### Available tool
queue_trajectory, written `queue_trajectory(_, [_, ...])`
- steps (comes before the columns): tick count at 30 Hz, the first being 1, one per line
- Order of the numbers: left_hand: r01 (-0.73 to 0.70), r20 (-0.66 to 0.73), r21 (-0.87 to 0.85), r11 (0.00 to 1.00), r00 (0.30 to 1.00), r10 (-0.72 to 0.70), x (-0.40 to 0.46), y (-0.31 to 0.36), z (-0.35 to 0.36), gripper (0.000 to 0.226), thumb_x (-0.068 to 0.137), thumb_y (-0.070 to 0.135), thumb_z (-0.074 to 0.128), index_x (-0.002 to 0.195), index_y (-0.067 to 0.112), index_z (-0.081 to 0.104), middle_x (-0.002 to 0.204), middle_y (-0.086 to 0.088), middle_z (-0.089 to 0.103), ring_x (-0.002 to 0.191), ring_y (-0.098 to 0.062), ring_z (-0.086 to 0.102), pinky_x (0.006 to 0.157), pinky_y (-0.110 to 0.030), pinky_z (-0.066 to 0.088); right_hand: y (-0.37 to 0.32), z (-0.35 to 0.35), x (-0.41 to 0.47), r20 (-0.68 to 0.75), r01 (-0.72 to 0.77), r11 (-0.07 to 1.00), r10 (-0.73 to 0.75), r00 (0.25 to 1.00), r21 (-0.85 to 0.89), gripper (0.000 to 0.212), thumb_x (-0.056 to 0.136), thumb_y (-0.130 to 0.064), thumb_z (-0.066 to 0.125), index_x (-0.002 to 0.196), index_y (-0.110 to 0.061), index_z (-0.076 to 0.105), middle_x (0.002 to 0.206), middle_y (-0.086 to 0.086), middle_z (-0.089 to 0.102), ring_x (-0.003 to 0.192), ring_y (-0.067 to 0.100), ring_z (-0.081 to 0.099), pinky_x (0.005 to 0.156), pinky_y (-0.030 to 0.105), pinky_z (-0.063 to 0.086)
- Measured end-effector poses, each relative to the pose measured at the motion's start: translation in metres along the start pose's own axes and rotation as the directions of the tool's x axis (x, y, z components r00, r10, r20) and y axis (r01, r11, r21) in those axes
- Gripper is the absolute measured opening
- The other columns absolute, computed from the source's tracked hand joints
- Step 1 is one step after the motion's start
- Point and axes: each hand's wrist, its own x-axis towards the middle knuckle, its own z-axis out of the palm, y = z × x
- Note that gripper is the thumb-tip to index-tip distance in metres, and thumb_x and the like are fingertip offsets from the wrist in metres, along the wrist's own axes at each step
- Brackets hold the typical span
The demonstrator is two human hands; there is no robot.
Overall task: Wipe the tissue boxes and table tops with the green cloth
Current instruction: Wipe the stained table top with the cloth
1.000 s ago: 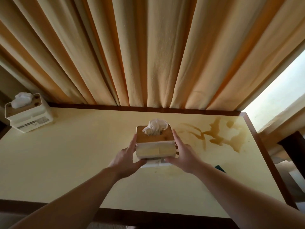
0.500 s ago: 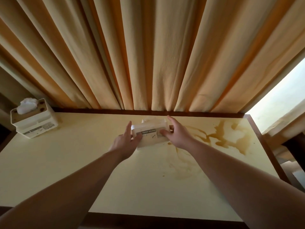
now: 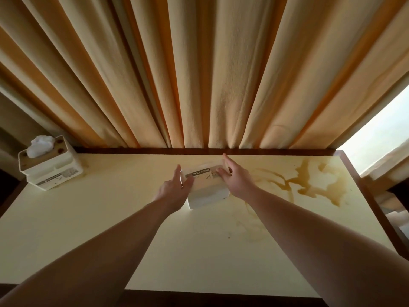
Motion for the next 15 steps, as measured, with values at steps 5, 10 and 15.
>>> queue_trajectory(5, [-0.018,-0.034,0.097,0.995,0.999,0.021,-0.004,0.014,-0.009,0.068,0.104,0.065,0.027,0.162,0.036,0.008,0.145,-0.012,0.057,0.115,-0.038,0.061,0.089,-0.043,0.054,0.001,-0.006,0.002,0.053,0.014,0.997,-0.010,0.999,-0.071,0.073,0.105,-0.057,0.045,0.166,-0.031,0.016,0.154,0.010,0.053,0.124,0.031,0.062,0.091,0.036,0.054])
queue_trajectory(10, [-0.105,-0.145,0.170,0.980,0.981,0.130,-0.014,0.022,-0.011,0.076,0.101,0.063,0.042,0.161,0.022,0.017,0.154,-0.010,0.042,0.138,-0.032,0.042,0.106,-0.050,0.045,0.012,-0.027,-0.011,0.013,-0.014,0.996,0.015,1.000,-0.089,0.075,0.103,-0.061,0.045,0.166,-0.030,0.016,0.159,0.009,0.047,0.140,0.031,0.051,0.108,0.043,0.048])
queue_trajectory(15, [-0.377,-0.232,0.224,0.899,0.875,0.425,-0.032,0.044,0.010,0.069,0.097,0.047,0.060,0.155,0.017,0.037,0.157,-0.003,0.038,0.145,-0.023,0.029,0.119,-0.048,0.037,0.051,-0.053,-0.047,-0.061,-0.087,0.992,0.082,0.995,-0.094,0.074,0.102,-0.062,0.048,0.164,-0.036,0.019,0.156,0.004,0.051,0.140,0.028,0.052,0.110,0.044,0.045])
